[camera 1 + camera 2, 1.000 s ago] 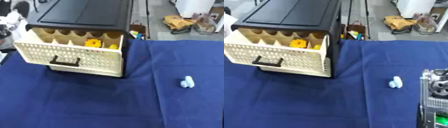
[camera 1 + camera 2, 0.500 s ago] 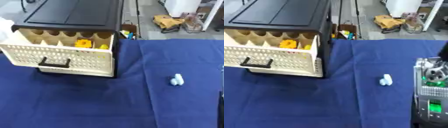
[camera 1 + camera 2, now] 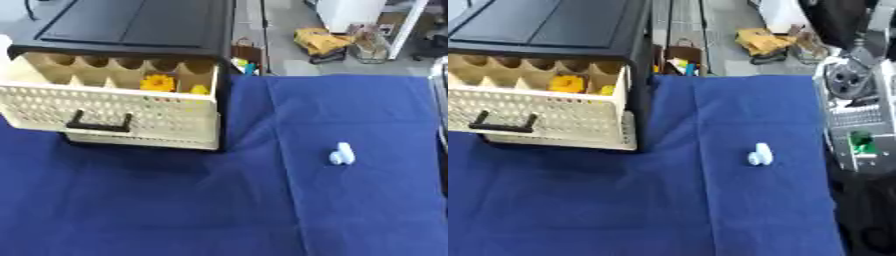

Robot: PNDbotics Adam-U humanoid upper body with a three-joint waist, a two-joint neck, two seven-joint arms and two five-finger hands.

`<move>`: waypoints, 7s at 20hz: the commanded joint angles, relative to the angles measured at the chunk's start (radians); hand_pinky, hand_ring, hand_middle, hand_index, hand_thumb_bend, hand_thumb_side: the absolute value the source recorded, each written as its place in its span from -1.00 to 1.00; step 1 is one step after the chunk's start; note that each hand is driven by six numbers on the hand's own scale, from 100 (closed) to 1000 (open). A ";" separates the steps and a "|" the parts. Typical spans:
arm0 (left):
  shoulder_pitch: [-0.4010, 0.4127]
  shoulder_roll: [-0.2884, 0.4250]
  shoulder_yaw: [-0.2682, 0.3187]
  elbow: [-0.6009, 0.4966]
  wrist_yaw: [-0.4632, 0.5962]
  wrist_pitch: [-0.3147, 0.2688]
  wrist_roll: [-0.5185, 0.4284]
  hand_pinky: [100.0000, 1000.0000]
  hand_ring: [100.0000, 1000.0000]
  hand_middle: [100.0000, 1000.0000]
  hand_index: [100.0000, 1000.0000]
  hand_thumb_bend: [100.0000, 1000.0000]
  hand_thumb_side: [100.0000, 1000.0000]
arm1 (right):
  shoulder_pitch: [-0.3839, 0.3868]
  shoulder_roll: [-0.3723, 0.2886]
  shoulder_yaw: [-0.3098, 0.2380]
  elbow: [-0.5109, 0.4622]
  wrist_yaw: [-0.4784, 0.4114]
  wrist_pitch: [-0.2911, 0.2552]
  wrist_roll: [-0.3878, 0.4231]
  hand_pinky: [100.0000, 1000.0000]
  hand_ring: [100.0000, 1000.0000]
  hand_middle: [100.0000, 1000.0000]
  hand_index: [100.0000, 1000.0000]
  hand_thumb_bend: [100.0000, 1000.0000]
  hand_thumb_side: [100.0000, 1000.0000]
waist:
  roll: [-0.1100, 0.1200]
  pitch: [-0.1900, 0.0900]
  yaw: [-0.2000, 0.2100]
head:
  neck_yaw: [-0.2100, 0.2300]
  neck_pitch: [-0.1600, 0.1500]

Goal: Pick up objects from table and place into drawer.

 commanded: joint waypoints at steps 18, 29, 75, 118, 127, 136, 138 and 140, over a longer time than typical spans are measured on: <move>0.044 -0.034 -0.131 -0.007 0.047 -0.077 0.260 0.22 0.47 0.48 0.87 -0.50 1.00 | -0.147 -0.273 0.367 0.439 0.046 0.173 0.273 0.76 0.92 0.51 0.94 0.63 0.24 | 0.000 -0.024 -0.013 | 0.008 -0.005; 0.058 -0.052 -0.147 -0.007 0.027 -0.054 0.275 0.21 0.46 0.47 0.84 -0.52 1.00 | -0.167 -0.274 0.363 0.700 -0.115 0.137 0.433 0.77 0.96 0.48 0.91 0.73 -0.13 | -0.001 -0.021 -0.020 | 0.010 -0.010; 0.066 -0.077 -0.165 -0.007 0.030 -0.027 0.264 0.19 0.46 0.46 0.81 -0.59 1.00 | -0.136 -0.304 0.284 0.743 -0.471 0.185 1.273 0.74 0.96 0.21 0.71 0.27 -0.65 | -0.005 -0.012 -0.038 | 0.005 -0.008; 0.063 -0.108 -0.177 -0.007 0.045 -0.022 0.238 0.19 0.47 0.48 0.80 -0.69 1.00 | -0.006 -0.272 0.222 0.580 -0.484 0.306 1.426 0.69 0.90 -0.01 0.56 0.26 -0.61 | 0.002 0.003 -0.026 | -0.007 -0.025; 0.070 -0.120 -0.177 -0.007 0.044 -0.020 0.239 0.19 0.46 0.48 0.79 -0.72 1.00 | 0.006 -0.255 0.208 0.577 -0.449 0.316 1.406 0.64 0.85 -0.12 0.49 0.24 -0.60 | 0.006 0.006 -0.022 | -0.012 -0.029; 0.075 -0.124 -0.178 -0.007 0.042 -0.019 0.239 0.18 0.46 0.48 0.79 -0.73 1.00 | 0.016 -0.254 0.208 0.596 -0.419 0.311 1.367 0.60 0.81 -0.13 0.48 0.17 -0.65 | 0.007 0.009 -0.020 | -0.016 -0.035; 0.075 -0.125 -0.178 -0.007 0.041 -0.019 0.238 0.18 0.46 0.48 0.78 -0.74 1.00 | 0.019 -0.254 0.208 0.601 -0.413 0.308 1.362 0.60 0.80 -0.12 0.48 0.14 -0.66 | 0.008 0.009 -0.019 | -0.017 -0.035; 0.076 -0.125 -0.179 -0.007 0.041 -0.019 0.236 0.18 0.46 0.48 0.78 -0.74 1.00 | 0.020 -0.255 0.208 0.607 -0.408 0.307 1.357 0.59 0.80 -0.13 0.48 0.06 -0.70 | 0.008 0.010 -0.018 | -0.018 -0.035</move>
